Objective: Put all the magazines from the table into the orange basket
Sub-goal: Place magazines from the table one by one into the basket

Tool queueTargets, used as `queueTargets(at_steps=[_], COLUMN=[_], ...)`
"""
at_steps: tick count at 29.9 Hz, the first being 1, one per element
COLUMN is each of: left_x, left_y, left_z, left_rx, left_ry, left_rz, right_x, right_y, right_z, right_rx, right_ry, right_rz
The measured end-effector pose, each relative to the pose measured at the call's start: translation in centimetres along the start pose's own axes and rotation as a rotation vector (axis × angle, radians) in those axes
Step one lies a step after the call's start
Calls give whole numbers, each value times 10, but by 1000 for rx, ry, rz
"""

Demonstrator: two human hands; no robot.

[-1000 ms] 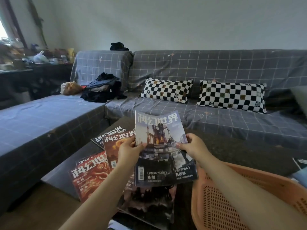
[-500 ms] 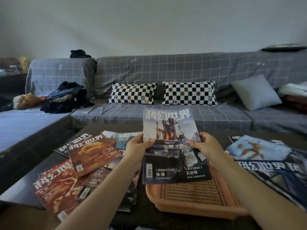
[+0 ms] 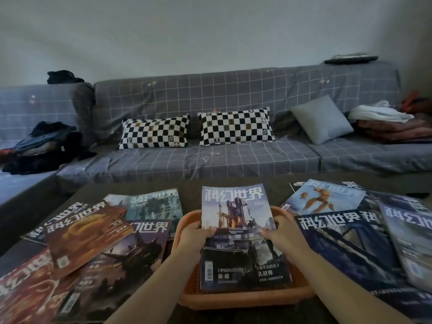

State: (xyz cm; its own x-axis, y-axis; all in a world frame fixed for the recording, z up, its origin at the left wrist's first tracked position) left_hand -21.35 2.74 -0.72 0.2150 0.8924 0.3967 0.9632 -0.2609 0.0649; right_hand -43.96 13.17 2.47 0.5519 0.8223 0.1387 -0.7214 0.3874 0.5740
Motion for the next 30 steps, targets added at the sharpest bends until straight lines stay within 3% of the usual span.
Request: queueTargets(at_steps=[8, 16, 20, 24, 30], left_x=[-9, -5, 12, 41, 61], left_y=[-2, -2, 2, 4, 55], left_z=[18, 19, -3, -37, -45], left_rx=[-105, -155, -397, -459, -395], left_ry=[91, 108, -101, -421, -475], left_rz=[37, 16, -77, -106, -219], right_x=[-5, -5, 2, 19, 50], right_y=[-11, -11, -7, 3, -53], right_z=[-20, -18, 5, 33, 94], right_rx=[81, 100, 83, -5, -69], right_ry=[-109, -67, 93, 187, 381], right_rz=[40, 48, -4, -205, -11])
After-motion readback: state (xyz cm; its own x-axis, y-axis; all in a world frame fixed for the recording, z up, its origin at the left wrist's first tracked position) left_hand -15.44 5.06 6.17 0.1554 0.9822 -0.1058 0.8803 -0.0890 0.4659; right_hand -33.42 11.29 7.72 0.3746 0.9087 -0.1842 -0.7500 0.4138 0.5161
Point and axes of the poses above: each hand's wrist, its own x-axis away from the middle knuckle, its own y-axis out of the back of the hand, z = x × y, the point moved 9 cm from there along -x, towards the middle knuckle
